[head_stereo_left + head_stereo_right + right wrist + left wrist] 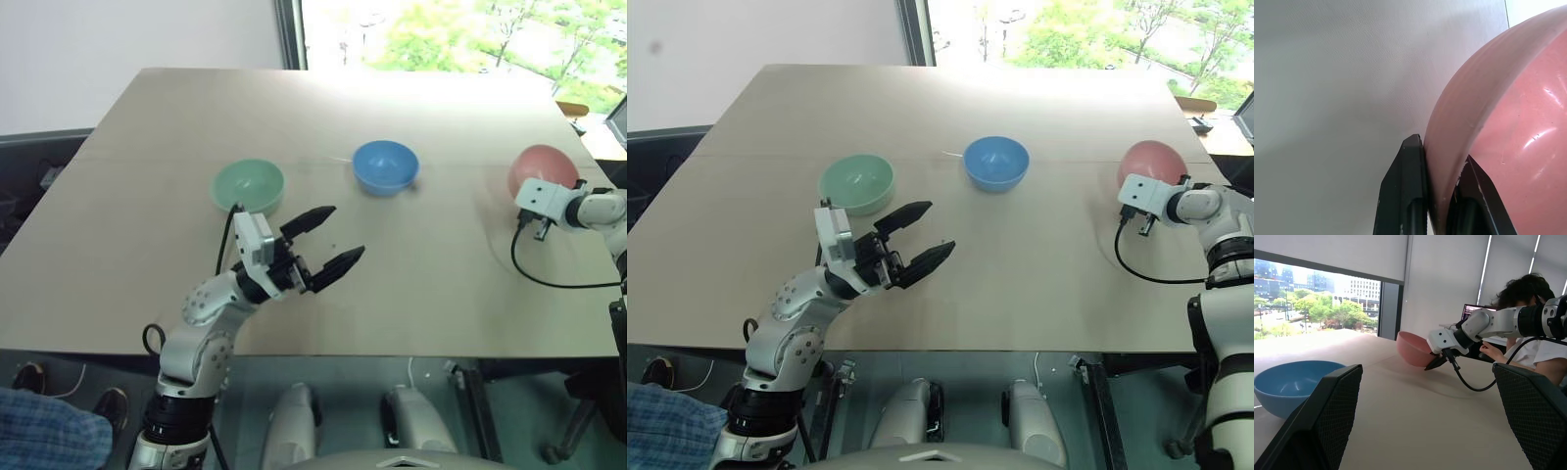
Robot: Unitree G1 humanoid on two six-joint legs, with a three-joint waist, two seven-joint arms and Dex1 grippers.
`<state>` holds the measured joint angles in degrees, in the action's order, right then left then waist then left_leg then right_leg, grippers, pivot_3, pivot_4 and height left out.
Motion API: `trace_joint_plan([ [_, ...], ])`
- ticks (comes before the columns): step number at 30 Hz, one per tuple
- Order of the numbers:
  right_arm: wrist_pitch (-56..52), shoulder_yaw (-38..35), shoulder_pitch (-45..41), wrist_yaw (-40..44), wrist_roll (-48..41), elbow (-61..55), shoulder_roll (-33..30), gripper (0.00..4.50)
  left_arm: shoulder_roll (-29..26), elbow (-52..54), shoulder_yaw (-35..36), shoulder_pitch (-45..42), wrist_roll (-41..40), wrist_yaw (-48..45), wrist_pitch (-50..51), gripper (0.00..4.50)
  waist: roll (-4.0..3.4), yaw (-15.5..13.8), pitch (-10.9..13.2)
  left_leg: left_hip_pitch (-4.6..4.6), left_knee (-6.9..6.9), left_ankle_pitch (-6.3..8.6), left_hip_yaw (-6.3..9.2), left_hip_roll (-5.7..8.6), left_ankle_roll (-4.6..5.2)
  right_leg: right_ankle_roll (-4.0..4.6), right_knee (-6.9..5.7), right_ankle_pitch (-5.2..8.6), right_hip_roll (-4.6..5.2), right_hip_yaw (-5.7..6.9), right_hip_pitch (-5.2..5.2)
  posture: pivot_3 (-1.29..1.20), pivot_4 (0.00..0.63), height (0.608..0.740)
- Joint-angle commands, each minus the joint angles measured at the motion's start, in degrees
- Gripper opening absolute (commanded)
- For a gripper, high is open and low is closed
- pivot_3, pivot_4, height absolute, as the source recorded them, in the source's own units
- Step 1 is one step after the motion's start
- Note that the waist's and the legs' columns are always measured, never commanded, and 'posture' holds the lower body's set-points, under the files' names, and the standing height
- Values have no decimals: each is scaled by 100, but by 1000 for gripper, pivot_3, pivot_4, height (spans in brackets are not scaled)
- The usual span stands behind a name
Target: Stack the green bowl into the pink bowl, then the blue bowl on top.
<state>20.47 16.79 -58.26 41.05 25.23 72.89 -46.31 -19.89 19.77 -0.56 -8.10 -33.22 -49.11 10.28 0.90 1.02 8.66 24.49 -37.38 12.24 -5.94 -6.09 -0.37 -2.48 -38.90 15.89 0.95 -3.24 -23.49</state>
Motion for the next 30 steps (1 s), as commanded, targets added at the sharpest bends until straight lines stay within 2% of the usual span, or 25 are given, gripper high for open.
trace_joint_plan([
  [1,97,-221,-127,633,-379,-458,77,32,-115,114,46,-48,-16,-150,-138,4500,-1,18,0,-1,0,0,0,0,0,0,0,0,0,0,0,0,150,740],
  [4,-59,-225,81,1459,-679,-1164,129,32,-204,77,116,-102,-69,-197,-111,4500,-4,28,2,-2,0,0,0,-1,0,0,-3,0,-1,-1,0,0,150,740],
  [8,-889,-215,803,2663,-1223,-3355,51,32,-344,-97,261,-149,-94,-266,-120,4500,-6,0,1,0,2,1,3,-3,1,0,-3,0,-1,4,0,0,150,740],
  [12,-1924,-105,1523,3269,-1412,-5875,-58,32,-436,-337,379,-178,-49,-315,-165,4500,-9,-32,2,6,0,1,5,-4,2,-1,-4,0,-1,8,-5,0,150,740],
  [16,-2757,73,1878,3563,-1401,-7471,-28,32,-500,-395,388,-199,-21,-380,-192,4500,-9,-42,2,10,-2,3,7,-3,5,-1,-5,0,-1,12,-8,0,150,740],
  [22,-3385,548,1964,3600,-1164,-8574,216,32,-541,-398,401,-197,-50,-389,-156,4500,-8,-49,2,12,-4,8,12,-3,13,1,-4,1,-2,18,-8,0,150,740],
  [30,-3481,1391,1863,3329,-456,-8747,822,32,-516,-440,405,-169,-59,-361,-157,4500,-7,-42,1,12,-5,8,13,-3,14,1,-5,1,-3,18,-9,0,150,740],
])
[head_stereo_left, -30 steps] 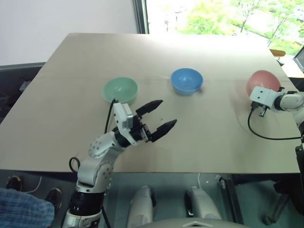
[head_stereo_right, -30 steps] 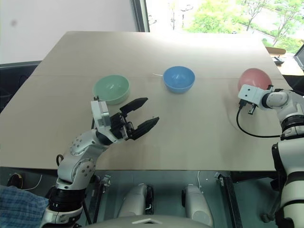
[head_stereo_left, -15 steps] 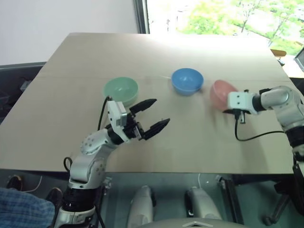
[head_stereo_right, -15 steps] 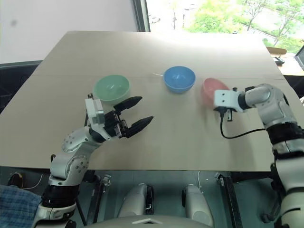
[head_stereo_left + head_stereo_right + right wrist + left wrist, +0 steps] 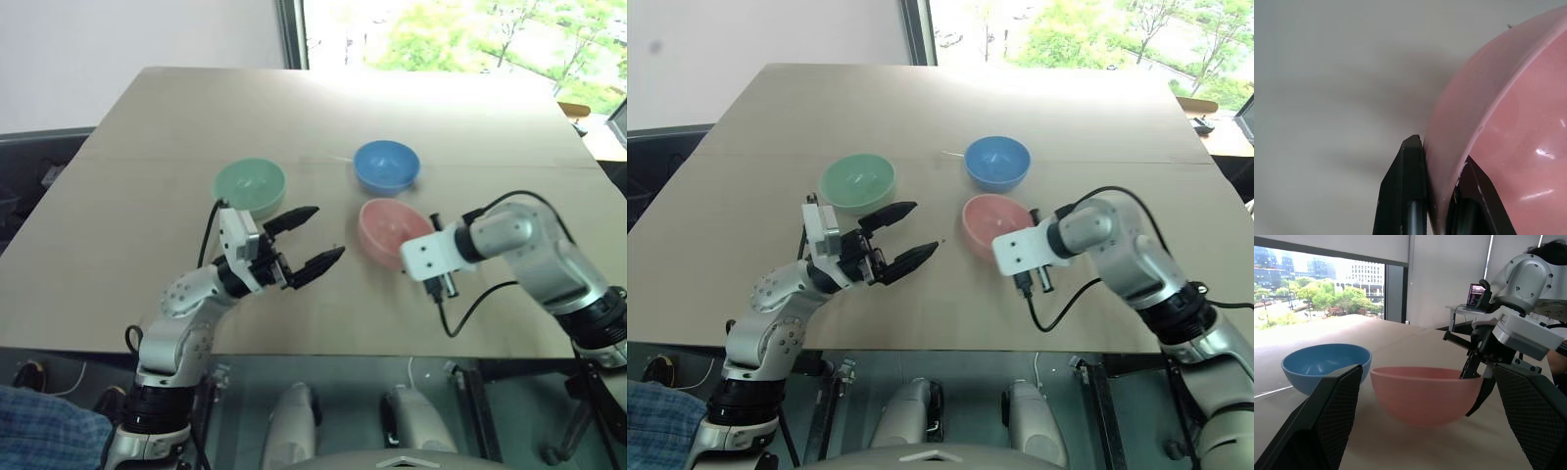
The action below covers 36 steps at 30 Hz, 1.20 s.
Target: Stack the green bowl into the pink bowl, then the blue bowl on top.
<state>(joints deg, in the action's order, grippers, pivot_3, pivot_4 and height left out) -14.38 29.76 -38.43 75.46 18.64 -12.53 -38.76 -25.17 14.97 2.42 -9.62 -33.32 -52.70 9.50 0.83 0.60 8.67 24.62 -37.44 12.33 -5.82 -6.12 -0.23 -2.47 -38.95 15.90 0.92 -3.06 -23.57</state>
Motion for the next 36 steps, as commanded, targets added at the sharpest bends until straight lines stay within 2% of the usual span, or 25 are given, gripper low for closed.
trace_joint_plan([
  [1,21,125,-107,-113,239,-198,73,32,20,44,78,-2,-18,-11,-106,4500,1,-1,-1,0,-1,0,0,0,0,0,0,0,0,0,0,0,150,740],
  [3,100,162,-68,-99,286,-163,35,32,44,133,48,22,-35,31,-65,4500,3,-8,-2,0,-2,0,-1,0,0,0,0,0,1,0,1,0,150,740],
  [4,124,173,-60,-75,300,-157,17,811,44,160,44,31,-42,38,-51,4500,3,-9,-2,0,-2,0,0,0,0,0,0,0,1,1,1,0,150,740],
  [6,111,160,-52,-53,287,-159,35,1225,20,175,45,38,-36,32,-41,4500,3,-5,-2,0,-2,0,0,0,1,0,0,0,0,1,1,0,150,740],
  [8,105,141,-48,-46,277,-167,37,2148,12,168,42,19,-24,45,-36,4500,3,-3,-2,0,-1,1,1,0,1,0,0,0,0,1,0,0,150,740],
  [9,91,133,-42,-41,268,-174,38,2378,17,163,42,3,-25,62,-31,4500,3,-3,-2,0,-1,1,1,0,1,0,0,0,0,1,1,0,150,740],
  [10,25,76,-35,-59,213,-180,62,2957,22,163,36,-17,-21,78,-21,4500,3,-3,-2,0,-1,1,1,0,1,0,0,0,0,1,0,0,150,740],
  [14,-412,-222,-82,-76,-84,-179,111,4443,34,173,-8,-64,-18,88,4,4500,3,-3,-1,0,-1,2,1,0,3,0,0,0,0,2,1,0,150,740],
  [19,-1299,-923,-75,-107,-820,-383,127,4443,-19,130,22,-268,-19,167,160,4500,5,-15,-1,3,-1,3,3,0,5,0,0,0,0,3,1,0,150,740],
  [22,-2408,-1869,151,-180,-1792,-630,274,4443,-106,48,56,-412,21,190,240,4500,6,-12,0,4,-1,4,5,0,6,0,1,0,0,4,1,0,150,740],
  [27,-3591,-3458,603,-322,-3351,-999,324,4443,-226,-109,61,-690,213,437,483,4500,7,-28,0,7,0,4,9,2,7,0,4,0,1,5,2,0,150,740],
  [32,-3342,-4578,1193,-637,-4257,-1066,364,4443,-349,-423,-49,-953,640,659,599,4500,7,-19,0,6,2,5,13,2,8,0,3,0,-1,8,3,0,150,740],
  [36,-2924,-5076,1741,-783,-4672,-1050,324,4443,-532,-812,-181,-1227,1167,804,638,4500,8,-17,1,7,2,5,14,3,8,-1,3,0,-1,7,3,0,150,740],
])
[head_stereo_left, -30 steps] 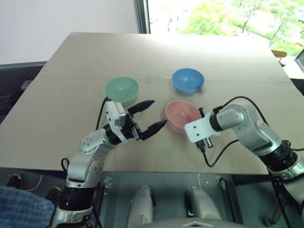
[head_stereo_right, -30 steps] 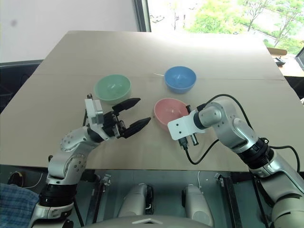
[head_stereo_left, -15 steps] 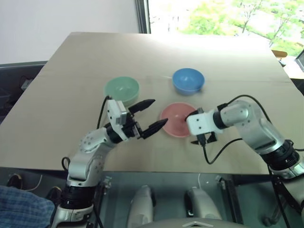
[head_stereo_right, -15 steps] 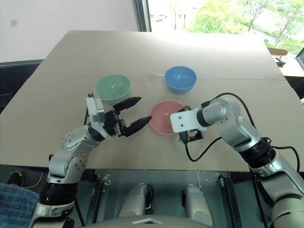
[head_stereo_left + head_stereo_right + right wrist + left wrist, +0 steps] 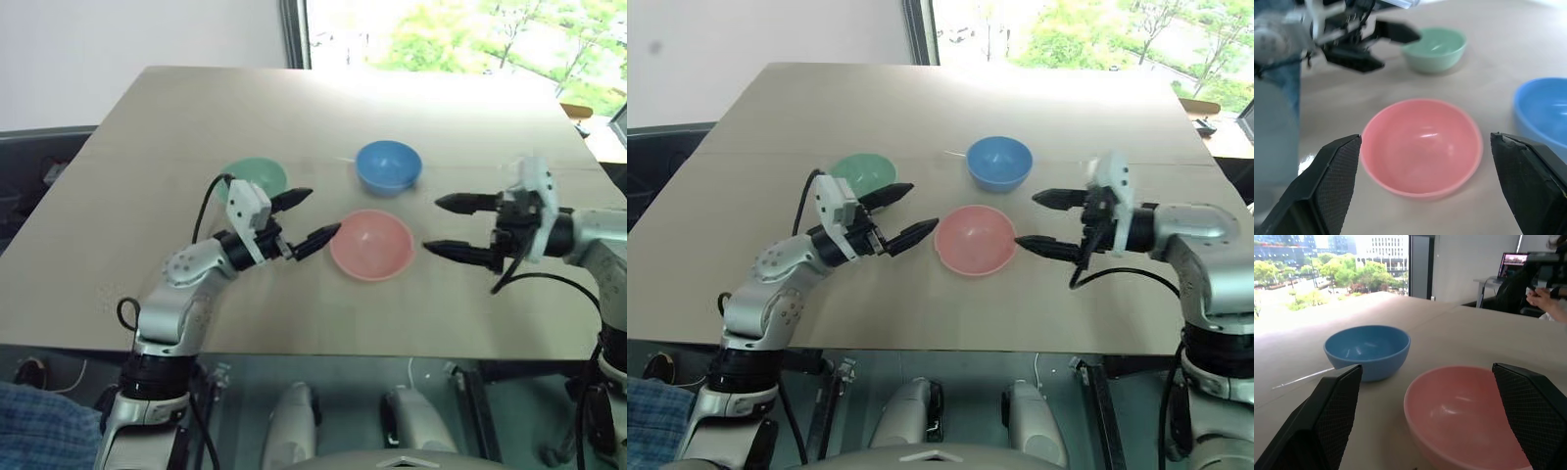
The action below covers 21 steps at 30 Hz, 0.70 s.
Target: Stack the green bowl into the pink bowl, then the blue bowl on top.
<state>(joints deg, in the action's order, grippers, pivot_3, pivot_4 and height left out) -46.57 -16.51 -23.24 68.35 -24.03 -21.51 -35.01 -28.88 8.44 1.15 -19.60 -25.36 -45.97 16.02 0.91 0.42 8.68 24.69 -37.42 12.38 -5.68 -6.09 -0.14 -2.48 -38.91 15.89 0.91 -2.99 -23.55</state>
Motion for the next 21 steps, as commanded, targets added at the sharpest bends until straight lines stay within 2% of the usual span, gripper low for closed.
trace_joint_plan([
  [1,380,-544,333,-90,-522,-176,-65,4443,-213,-292,-86,-316,545,200,-25,4500,0,5,0,-1,0,0,-1,0,0,0,-1,0,0,-1,-1,0,150,740],
  [11,1304,-1242,1039,-106,-1453,-317,-294,4443,-545,-1211,-315,-1034,1966,940,20,4500,1,9,1,2,2,0,1,1,0,-1,2,0,-1,0,0,0,150,740],
  [21,1911,-1124,1329,-315,-1685,-305,-426,4443,-739,-1601,-593,-1204,2646,958,248,4500,1,6,1,0,1,0,1,1,0,-1,-1,0,-1,0,0,0,150,740],
])
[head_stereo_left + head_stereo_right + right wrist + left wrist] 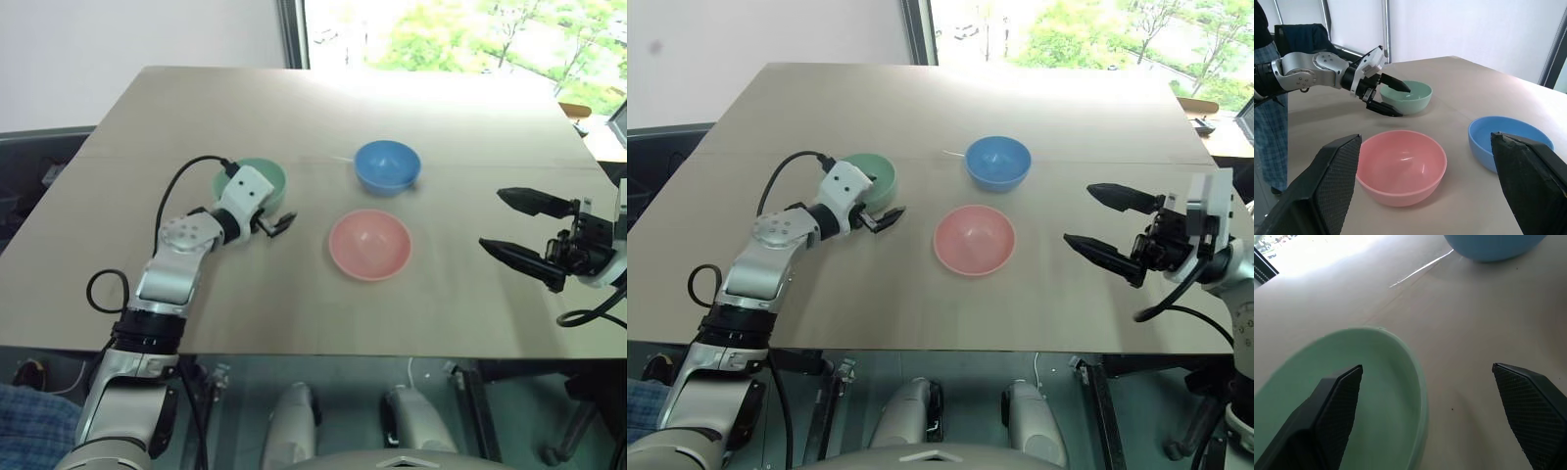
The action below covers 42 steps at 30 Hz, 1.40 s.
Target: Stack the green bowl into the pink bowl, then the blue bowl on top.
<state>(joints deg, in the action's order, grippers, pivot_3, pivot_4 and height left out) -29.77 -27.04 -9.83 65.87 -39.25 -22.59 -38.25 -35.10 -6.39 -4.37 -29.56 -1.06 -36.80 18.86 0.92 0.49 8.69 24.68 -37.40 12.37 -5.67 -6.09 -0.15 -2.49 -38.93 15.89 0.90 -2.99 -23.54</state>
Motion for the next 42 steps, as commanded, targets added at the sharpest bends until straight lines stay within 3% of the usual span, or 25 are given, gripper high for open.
trace_joint_plan([
  [1,262,-48,-17,-91,-175,-192,-109,4443,-131,-211,-86,-247,279,25,-51,4500,0,-2,0,0,0,0,0,0,0,0,0,0,0,0,0,0,150,740],
  [7,477,43,-11,-214,-230,-197,-115,4443,-185,-839,-374,-606,814,112,-266,4500,0,-18,0,1,0,0,0,0,0,0,1,0,0,1,0,0,150,740],
  [19,720,119,184,-284,-340,-229,-256,4443,-124,-948,-426,-632,827,-153,-169,4500,0,-38,0,1,-2,0,0,0,0,0,-1,0,0,0,0,0,150,740],
  [20,735,136,225,-279,-333,-242,-265,4500,-120,-940,-421,-628,809,-177,-156,3985,0,-38,0,1,-2,0,0,0,0,0,-1,0,0,0,0,0,150,740],
  [22,759,157,275,-286,-341,-254,-283,4500,-120,-929,-416,-621,796,-204,-148,3459,0,-39,0,1,-2,0,1,0,0,0,-1,0,0,1,0,0,150,740],
  [25,774,183,276,-324,-355,-235,-294,4500,-121,-931,-405,-618,805,-212,-157,2125,0,-38,0,1,-2,0,0,0,0,0,-2,0,0,0,0,0,150,740],
  [27,800,210,282,-317,-336,-217,-306,4500,-123,-946,-400,-620,807,-212,-168,1570,0,-40,0,1,-2,0,0,0,0,0,-2,0,0,0,0,0,150,740],
  [30,812,235,283,-334,-353,-215,-308,4500,-122,-958,-397,-628,807,-212,-179,146,-1,-49,-1,1,-2,0,1,0,0,0,-2,0,0,0,0,0,150,740],
  [37,917,318,315,-313,-325,-137,-317,4500,38,-1128,-373,-983,683,-284,-232,51,-2,-117,-2,-4,-4,0,1,1,0,0,-3,0,0,2,6,0,150,740],
  [42,950,394,295,-313,-318,-105,-315,4500,339,-1089,-516,-1476,582,-566,-955,51,2,-149,1,6,-9,0,6,2,0,0,0,0,1,8,6,0,150,740],
])
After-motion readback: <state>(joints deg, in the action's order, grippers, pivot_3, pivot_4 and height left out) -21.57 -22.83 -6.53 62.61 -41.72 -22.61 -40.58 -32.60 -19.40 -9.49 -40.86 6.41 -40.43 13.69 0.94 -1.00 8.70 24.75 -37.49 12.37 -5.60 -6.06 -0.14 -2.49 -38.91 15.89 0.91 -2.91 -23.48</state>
